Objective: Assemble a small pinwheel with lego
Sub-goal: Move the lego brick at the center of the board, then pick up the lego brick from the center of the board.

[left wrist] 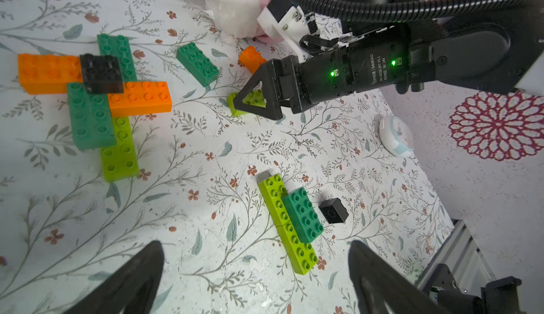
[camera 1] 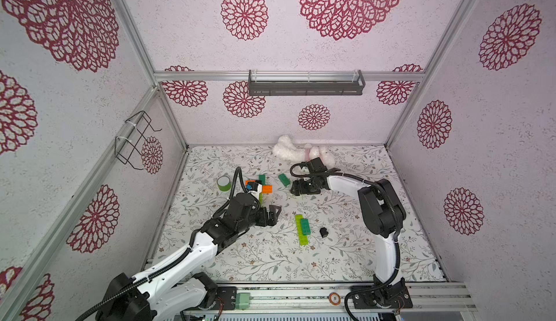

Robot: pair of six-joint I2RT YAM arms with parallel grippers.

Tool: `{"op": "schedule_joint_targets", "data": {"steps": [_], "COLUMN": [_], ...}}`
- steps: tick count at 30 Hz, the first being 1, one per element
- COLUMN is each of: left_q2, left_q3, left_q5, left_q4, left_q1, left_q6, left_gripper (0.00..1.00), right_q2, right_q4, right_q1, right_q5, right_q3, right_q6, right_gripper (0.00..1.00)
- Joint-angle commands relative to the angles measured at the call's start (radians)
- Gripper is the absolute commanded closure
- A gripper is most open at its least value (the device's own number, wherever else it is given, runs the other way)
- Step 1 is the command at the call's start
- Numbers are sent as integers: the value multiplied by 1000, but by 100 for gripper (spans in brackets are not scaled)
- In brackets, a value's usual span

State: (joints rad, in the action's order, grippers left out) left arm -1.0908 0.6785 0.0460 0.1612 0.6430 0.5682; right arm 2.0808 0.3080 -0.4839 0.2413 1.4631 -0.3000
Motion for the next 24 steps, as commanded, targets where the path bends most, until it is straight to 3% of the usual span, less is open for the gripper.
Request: {"op": "schedule_joint_targets", "data": {"steps": [1,8,14,19,24], "left_q2": [-59,-352,-612,-778,-956], "left_q3": [39,278,493,656,817], "left_q5": [-12,90,246,313,315], "left_q4": [-84,51,145,223,324], "left_q1": [-5,-23,-61,-71,-74], "left_q6": [-151,-459,-622,-758,-875], "left_gripper": [2,6,15,18,23], "right_q2": [-127,-404,-614,-699,-757], "right_q4": [-16,-76,-95,-71,-58], "right_q1": [61,123,190,209,208], "right_q5": [-48,-93,-6,118,134], "right_q3": [-45,-253,-436,-512,-568], "right_q6": [-61,-113,-139,-122,-130], "right_gripper": [13,8,1,1,1]}}
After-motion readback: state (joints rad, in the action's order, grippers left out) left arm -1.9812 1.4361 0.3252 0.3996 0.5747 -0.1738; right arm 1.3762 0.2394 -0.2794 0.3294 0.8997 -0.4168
